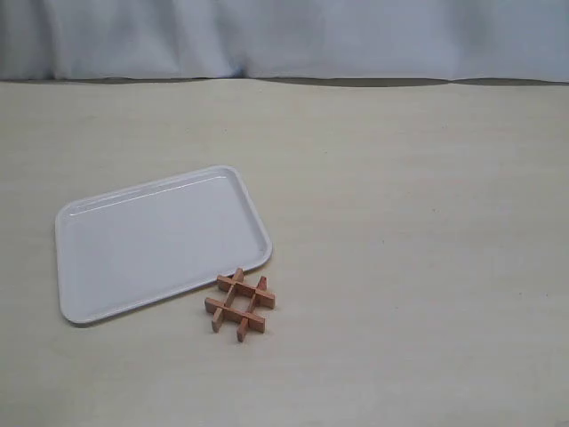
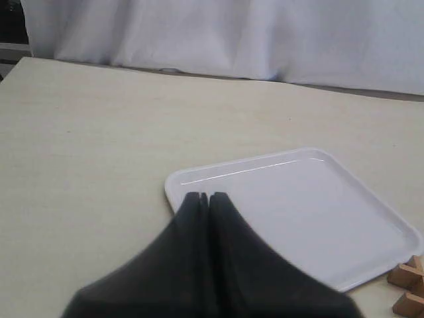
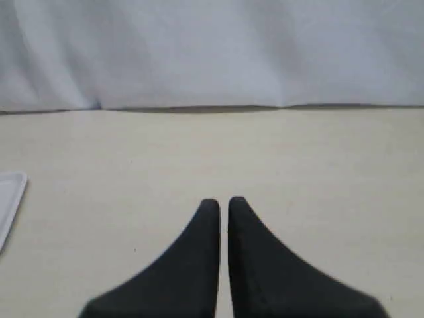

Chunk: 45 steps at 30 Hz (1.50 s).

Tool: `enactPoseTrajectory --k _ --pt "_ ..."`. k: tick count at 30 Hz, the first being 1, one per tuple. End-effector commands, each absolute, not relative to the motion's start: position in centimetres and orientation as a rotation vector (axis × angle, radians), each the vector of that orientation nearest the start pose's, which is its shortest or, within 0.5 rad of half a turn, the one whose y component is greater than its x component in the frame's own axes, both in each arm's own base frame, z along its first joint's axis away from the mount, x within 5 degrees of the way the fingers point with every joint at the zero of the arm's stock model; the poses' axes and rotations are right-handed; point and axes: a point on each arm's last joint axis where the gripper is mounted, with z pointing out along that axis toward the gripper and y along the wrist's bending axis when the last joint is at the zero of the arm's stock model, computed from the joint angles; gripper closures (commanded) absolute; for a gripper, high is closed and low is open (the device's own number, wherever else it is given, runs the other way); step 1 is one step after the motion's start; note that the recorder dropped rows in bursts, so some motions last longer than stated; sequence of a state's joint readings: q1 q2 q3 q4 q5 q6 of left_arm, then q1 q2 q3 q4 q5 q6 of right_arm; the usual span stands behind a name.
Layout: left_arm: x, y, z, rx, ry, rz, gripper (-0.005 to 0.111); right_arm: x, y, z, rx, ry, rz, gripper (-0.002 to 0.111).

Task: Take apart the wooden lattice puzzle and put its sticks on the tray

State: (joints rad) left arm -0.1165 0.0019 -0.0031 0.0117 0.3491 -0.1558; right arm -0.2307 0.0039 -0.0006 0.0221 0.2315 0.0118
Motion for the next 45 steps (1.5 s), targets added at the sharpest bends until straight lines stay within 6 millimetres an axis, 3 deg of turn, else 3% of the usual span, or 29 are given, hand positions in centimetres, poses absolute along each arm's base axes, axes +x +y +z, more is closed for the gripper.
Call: enactPoseTrajectory --k 1,11,18,26,31,34,37,41,45 --pt "5.3 -0.6 18.2 -0.029 1.833 -0.178 0.107 5.5 -1.3 20.8 0.173 1.538 -0.186 0.104" --pt "5.3 -0.6 18.2 -0.029 1.833 -0.178 0.107 5.4 -1.3 21.9 0.177 1.416 -0.176 0.104" --pt "5.3 -0.6 18.2 -0.029 1.831 -0.179 0.107 4.9 -2.1 23.2 0.66 1.096 0.355 0.104" --pt "5.3 -0.6 18.2 -0.029 1.833 -0.178 0.107 4.9 -2.2 23.0 0.718 1.088 0.411 0.104" --pt "5.3 -0.6 18.2 -0.029 1.833 -0.178 0.107 4.3 -2.6 24.0 0.708 0.951 0.393 0.104" --pt "5.3 -0.6 18.2 -0.029 1.833 -0.178 0.107 3.5 -3.1 25.2 0.732 0.745 0.477 0.104" --pt "5.3 -0.6 18.2 -0.029 1.833 -0.178 0.107 2.6 -2.8 26.8 0.647 0.614 0.506 0.104" --pt "5.3 -0.6 18.2 -0.029 1.833 -0.178 0.107 3.4 -2.2 31.5 0.52 0.654 0.436 0.104" --pt "5.3 -0.6 18.2 -0.029 1.833 -0.178 0.107 6.7 -2.0 36.2 0.375 0.799 0.274 0.104"
